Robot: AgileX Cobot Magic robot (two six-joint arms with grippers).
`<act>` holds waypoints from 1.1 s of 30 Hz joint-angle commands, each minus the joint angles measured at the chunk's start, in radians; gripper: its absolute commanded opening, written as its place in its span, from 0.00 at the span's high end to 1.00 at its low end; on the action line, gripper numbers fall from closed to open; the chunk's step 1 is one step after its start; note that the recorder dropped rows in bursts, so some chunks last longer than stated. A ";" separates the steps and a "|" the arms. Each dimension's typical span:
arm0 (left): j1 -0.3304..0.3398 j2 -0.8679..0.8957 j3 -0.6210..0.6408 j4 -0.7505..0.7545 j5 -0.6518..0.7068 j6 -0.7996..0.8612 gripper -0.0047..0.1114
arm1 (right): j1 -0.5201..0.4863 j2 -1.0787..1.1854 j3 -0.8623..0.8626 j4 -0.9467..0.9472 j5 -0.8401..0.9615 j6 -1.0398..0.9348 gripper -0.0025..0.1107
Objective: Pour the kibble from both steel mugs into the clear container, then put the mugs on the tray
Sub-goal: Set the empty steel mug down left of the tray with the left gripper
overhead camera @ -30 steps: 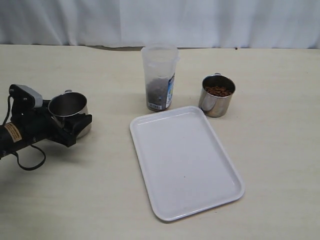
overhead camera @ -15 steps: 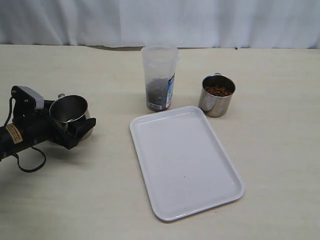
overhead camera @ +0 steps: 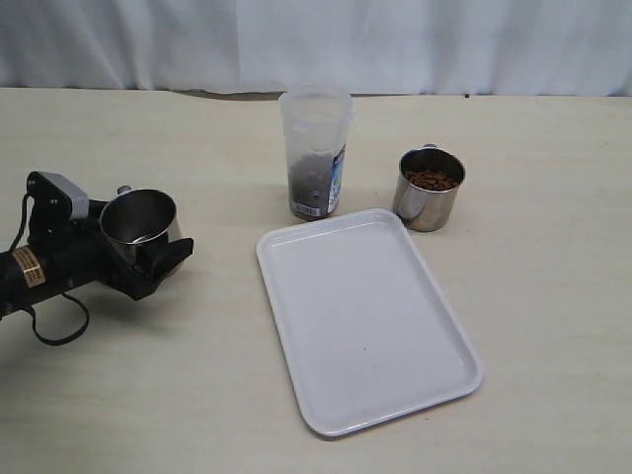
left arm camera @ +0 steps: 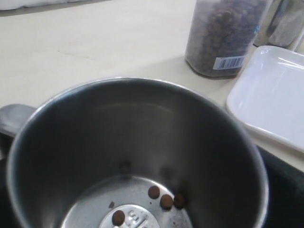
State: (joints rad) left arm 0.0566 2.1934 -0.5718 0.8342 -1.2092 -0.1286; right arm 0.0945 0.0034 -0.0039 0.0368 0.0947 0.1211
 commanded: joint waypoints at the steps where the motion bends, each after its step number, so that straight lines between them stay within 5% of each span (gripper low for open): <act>1: 0.009 0.000 -0.001 0.050 -0.012 -0.008 0.32 | 0.002 -0.003 0.004 0.000 -0.002 -0.005 0.93; 24: 0.169 -0.080 -0.001 0.361 -0.012 -0.169 0.32 | 0.002 -0.003 0.004 0.000 -0.002 -0.005 0.93; 33: 0.177 -0.080 -0.001 0.427 -0.012 -0.187 0.32 | 0.002 -0.003 0.004 0.000 -0.002 -0.005 0.93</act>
State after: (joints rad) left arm 0.2316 2.1215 -0.5718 1.2419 -1.2071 -0.3057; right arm 0.0945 0.0034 -0.0039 0.0368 0.0947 0.1211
